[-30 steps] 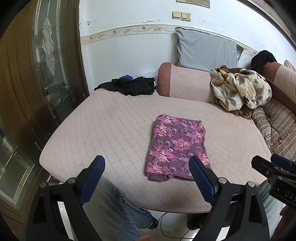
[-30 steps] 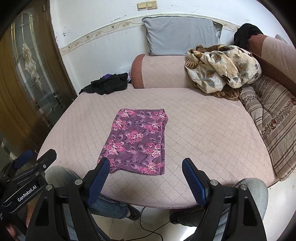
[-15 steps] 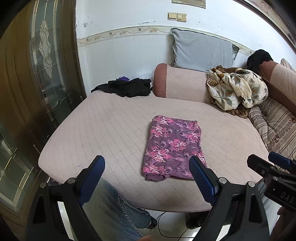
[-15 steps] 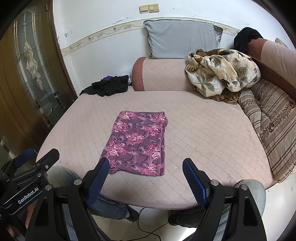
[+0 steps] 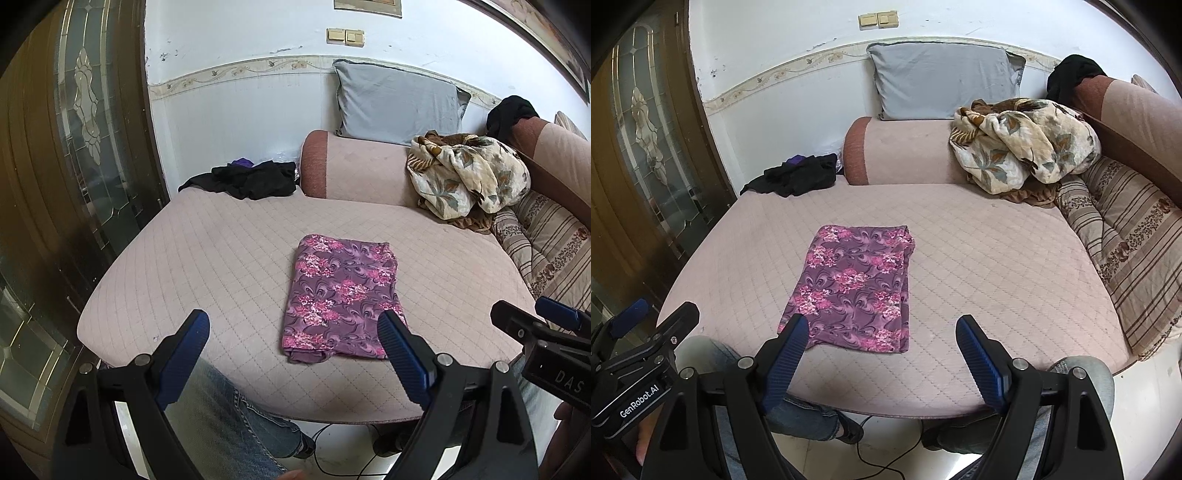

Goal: Fold small clothes

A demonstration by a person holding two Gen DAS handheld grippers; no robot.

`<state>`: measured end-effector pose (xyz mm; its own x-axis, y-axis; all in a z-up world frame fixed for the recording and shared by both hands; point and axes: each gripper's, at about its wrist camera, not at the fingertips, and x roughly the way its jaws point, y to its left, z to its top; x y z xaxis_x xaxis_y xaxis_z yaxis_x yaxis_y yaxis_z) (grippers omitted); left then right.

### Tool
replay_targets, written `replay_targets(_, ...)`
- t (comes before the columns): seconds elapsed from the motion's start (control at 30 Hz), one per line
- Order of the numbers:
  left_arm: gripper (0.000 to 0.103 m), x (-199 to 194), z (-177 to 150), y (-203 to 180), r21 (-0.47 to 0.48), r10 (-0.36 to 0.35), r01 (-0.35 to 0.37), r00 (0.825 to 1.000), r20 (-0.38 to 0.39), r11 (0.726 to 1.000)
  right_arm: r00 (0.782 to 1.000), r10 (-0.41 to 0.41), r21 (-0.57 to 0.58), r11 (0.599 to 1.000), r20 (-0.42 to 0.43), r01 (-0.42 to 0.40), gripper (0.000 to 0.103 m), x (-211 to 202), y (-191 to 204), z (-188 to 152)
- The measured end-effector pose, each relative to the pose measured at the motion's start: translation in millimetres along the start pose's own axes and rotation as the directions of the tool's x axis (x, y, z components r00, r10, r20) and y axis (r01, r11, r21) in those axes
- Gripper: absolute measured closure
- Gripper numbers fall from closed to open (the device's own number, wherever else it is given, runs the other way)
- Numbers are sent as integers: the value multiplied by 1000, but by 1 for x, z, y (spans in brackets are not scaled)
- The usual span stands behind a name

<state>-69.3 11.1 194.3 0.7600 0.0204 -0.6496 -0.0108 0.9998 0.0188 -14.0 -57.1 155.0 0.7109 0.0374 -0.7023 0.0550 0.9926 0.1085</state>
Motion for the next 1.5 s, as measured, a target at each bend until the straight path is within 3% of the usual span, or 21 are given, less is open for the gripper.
replay_targets(1.0,11,9,-2,2,20,10,-9,1000,-28,1000,1000,-1,21,1000,4,1,17,3,-4,3)
replay_targets(1.5,11,37,2,20,27,7,-5,998,-67,1000,1000,12,34,999,-19,-12,17,24,6,5)
